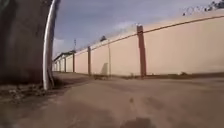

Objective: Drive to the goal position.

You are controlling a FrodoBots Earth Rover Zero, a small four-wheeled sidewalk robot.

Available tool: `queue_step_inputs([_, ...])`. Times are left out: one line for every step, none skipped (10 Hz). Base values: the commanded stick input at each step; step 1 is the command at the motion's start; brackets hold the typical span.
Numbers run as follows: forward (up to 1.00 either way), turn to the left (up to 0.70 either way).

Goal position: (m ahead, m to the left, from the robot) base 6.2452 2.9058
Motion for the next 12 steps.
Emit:
queue_step_inputs([0.7,0.0])
queue_step_inputs([0.7,0.0])
queue_step_inputs([0.7,0.0])
queue_step_inputs([0.7,0.0])
queue_step_inputs([0.7,0.0])
queue_step_inputs([0.7,0.0])
queue_step_inputs([0.7,0.0])
queue_step_inputs([0.7,0.0])
queue_step_inputs([0.7,0.0])
queue_step_inputs([0.7,0.0])
queue_step_inputs([0.7,0.0])
queue_step_inputs([0.7,0.0])
